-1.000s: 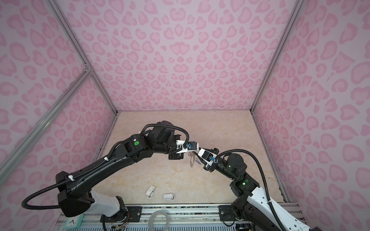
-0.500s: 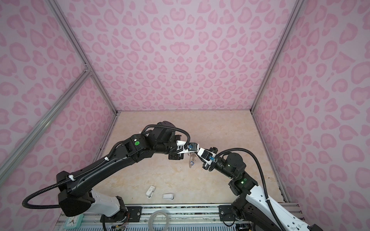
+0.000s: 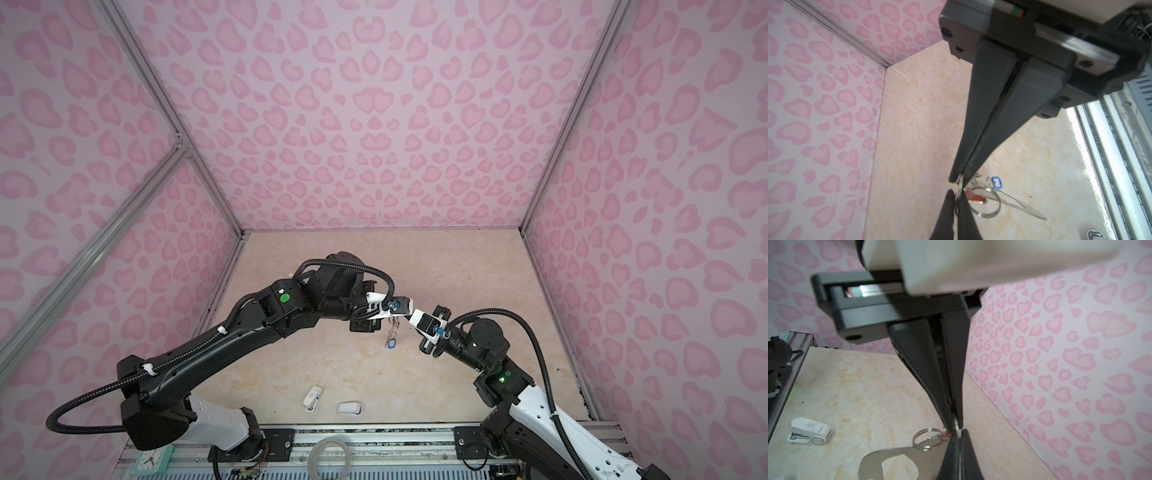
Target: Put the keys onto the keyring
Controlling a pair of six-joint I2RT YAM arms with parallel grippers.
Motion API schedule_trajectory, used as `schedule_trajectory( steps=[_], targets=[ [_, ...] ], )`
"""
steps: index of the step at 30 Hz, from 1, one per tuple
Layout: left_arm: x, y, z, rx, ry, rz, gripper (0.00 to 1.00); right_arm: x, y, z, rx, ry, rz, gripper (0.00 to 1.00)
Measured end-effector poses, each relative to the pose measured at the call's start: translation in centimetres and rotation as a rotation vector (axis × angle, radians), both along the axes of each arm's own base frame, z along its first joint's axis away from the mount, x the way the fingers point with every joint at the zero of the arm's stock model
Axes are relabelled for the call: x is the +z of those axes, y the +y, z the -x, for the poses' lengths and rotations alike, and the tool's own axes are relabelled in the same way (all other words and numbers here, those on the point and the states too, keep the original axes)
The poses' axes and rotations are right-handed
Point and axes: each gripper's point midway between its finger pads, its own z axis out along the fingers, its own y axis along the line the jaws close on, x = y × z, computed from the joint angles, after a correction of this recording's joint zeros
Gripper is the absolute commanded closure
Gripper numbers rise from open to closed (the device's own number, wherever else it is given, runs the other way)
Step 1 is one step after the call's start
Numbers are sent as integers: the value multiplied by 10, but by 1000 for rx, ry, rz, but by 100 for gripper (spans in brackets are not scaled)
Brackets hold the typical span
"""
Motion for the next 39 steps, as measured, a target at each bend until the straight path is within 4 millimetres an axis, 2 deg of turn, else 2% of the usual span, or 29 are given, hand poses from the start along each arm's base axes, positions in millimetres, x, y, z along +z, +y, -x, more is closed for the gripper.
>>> schedule_trajectory(
  steps=[6,10,15,20,30,37,39],
  targets=[
    [2,7,-10,45,40,53,71,-4,-4,0,-13,1,-1,100],
    [4,13,-14,66,78,99,70,0,-7,0,-18,-6,-21,100],
    [3,11,-6,56,154,158,70,5,-7,1,-15,-13,-43,100],
    [2,8,-1,46,212,187,79,8,-7,2,-11,-21,-58,100],
    [1,6,-1,46,254,201,88,15,-7,6,7,-40,-80,100],
    [2,1,1,18,275,203,90,15,-5,10,31,-42,-79,100],
    [3,1,2,7,275,206,95,15,-5,10,32,-42,-78,100]
  ],
)
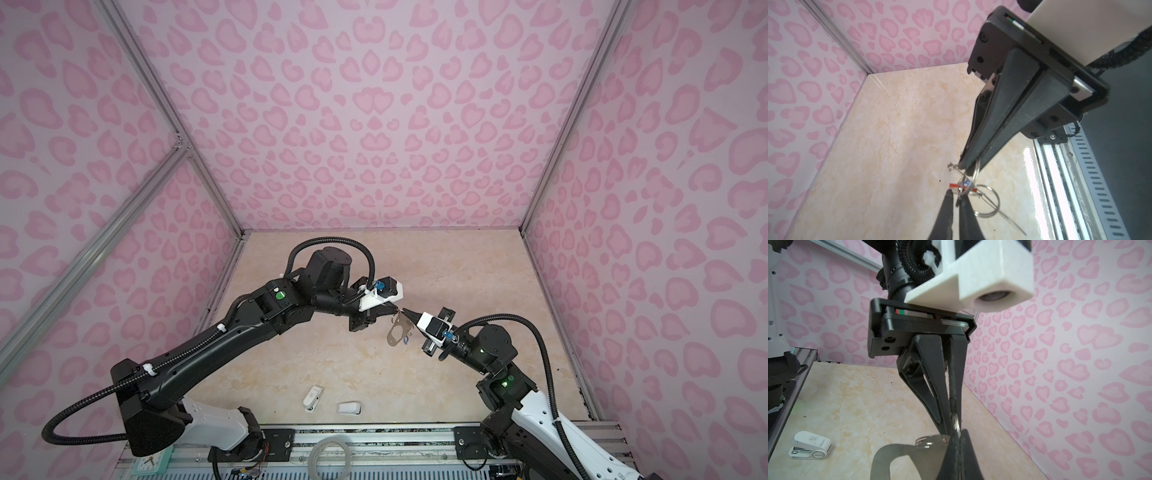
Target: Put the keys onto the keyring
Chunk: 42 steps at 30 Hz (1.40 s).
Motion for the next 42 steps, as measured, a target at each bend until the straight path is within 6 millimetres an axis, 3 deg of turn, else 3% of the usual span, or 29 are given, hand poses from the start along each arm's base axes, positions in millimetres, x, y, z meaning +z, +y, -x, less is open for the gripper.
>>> schedule_trajectory(
  steps=[22,31,42],
  targets=[
    [-9,-5,5,-86,58,-72,95,-3,-2,2,-3,-25,-10,100],
    [-12,-5,8,-113,76,-80,74,3,-5,1,-16,-43,-33,100],
    [-22,-1,8,-72,58,-21,66,7,-8,0,-22,-40,-57,100]
  ],
)
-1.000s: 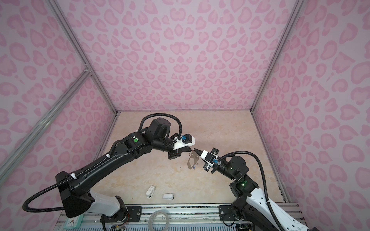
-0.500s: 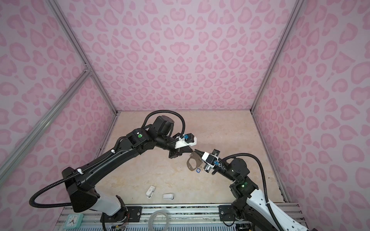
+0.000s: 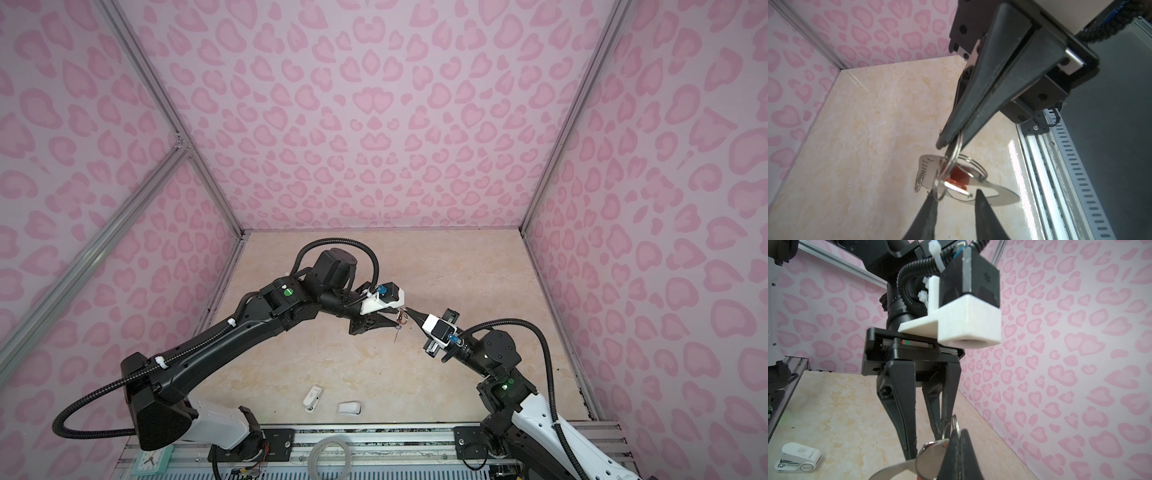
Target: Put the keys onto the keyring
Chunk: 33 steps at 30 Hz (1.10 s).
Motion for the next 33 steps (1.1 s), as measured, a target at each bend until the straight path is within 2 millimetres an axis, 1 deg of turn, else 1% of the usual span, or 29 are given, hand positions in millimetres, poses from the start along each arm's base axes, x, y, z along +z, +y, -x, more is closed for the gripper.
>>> schedule_trajectory(
  steps=[2,3,4,9,11,13,17,19,20,22,26,30,32,33],
  targets=[
    [-1,0,-1,12,-1,23,62,0,-1,-1,-3,4,-4,100],
    [-3,-1,-1,17,-4,36,50,1,-1,-1,-4,8,-9,100],
    [-5,-1,0,21,-8,45,46,2,-2,-2,-7,5,-11,100],
    [-10,-9,1,39,-31,73,44,3,-2,-3,-6,7,-21,100],
    [-10,-12,2,45,-45,88,47,3,-2,-2,-5,10,-24,100],
    [-9,-14,-1,69,-62,104,53,4,-2,-3,-5,10,-26,100],
    [-6,-19,-9,115,-88,129,62,4,-2,-4,-7,15,-33,100],
    [-6,-20,-11,136,-98,134,62,6,-4,-6,-22,13,-39,100],
    [-6,-20,-14,151,-102,135,68,6,-4,-6,-22,12,-40,100],
    [-4,-21,-15,163,-102,142,73,7,-4,-6,-23,10,-42,100],
    [-6,-17,-19,195,-116,134,78,5,-3,-8,-30,15,-41,100],
    [-3,-15,-19,198,-121,137,83,8,-3,-9,-33,9,-50,100],
    [-2,-14,-19,204,-126,136,84,8,-4,-10,-34,8,-52,100],
    [-2,-13,-19,205,-130,136,82,8,-4,-10,-39,7,-53,100]
  ],
)
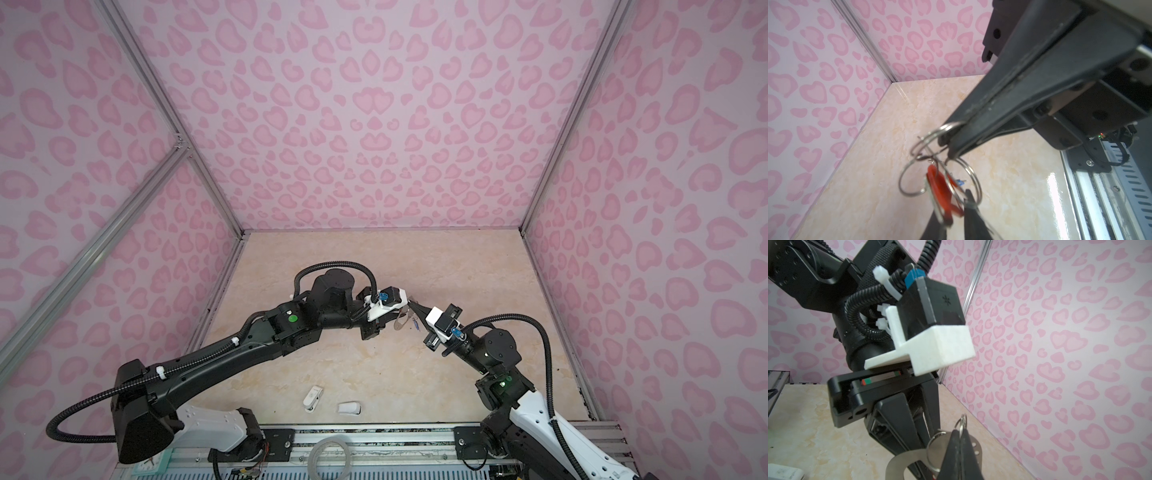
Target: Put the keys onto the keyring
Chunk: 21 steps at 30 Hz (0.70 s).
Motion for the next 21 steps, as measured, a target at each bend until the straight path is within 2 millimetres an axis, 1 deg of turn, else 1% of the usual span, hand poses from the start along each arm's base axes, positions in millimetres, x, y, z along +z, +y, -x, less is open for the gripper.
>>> schedule_trajectory(
  steps=[3,4,5,6,10,15,21],
  targets=[
    [-1,4,-2,21,-12,-5,65,0,0,0,0,1,0,100],
    [-1,4,-3,24,-14,-5,65,0,0,0,0,2,1,100],
    [-1,5,-4,32,-16,-7,61,-1,0,0,1,5,0,100],
    [-2,6,-4,37,-19,-10,59,-1,0,0,1,7,1,100],
    [-11,9,-6,54,-18,-32,58,-1,0,0,1,7,1,100],
    [-22,14,-3,51,-24,-65,58,-1,0,0,1,8,2,100],
    [-22,15,-2,60,-38,-68,58,2,-1,0,0,4,0,100]
  ],
)
